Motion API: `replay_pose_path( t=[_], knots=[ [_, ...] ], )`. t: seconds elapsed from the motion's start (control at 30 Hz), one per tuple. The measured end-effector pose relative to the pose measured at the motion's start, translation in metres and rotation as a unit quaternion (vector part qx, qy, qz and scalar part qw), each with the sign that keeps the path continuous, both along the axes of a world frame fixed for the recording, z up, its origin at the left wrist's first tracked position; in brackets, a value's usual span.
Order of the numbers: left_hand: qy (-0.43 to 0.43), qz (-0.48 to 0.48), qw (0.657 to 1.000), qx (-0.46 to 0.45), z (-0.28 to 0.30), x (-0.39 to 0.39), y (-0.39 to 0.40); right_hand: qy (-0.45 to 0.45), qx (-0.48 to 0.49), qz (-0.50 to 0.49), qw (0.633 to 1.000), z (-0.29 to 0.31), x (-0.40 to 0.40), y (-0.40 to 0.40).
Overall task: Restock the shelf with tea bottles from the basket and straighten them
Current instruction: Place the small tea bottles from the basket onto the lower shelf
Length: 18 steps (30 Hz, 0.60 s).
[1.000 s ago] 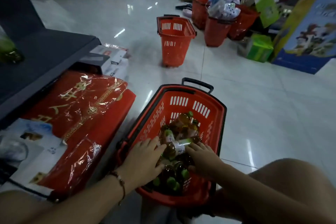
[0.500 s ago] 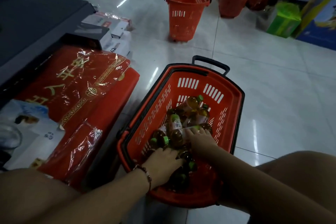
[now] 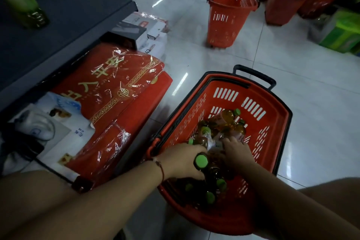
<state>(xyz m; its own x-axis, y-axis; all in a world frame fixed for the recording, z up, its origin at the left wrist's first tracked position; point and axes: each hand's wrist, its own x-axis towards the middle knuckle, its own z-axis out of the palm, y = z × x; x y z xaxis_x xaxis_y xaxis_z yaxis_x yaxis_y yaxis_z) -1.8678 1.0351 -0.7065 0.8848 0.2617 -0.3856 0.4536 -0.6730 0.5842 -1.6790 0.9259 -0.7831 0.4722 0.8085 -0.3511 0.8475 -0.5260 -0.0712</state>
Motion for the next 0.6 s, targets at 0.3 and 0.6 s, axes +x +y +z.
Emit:
replay_pose_path(
  t=[0.3, 0.6],
  knots=[
    [-0.152, 0.271, 0.934, -0.177, 0.051, -0.073, 0.016, 0.116, -0.001, -0.060, 0.991, 0.015, -0.008, -0.002],
    [-0.243, 0.394, 0.854, -0.238, 0.054, -0.094, 0.025, -0.003, -0.039, -0.049, 0.998, -0.033, -0.019, 0.002]
  ],
)
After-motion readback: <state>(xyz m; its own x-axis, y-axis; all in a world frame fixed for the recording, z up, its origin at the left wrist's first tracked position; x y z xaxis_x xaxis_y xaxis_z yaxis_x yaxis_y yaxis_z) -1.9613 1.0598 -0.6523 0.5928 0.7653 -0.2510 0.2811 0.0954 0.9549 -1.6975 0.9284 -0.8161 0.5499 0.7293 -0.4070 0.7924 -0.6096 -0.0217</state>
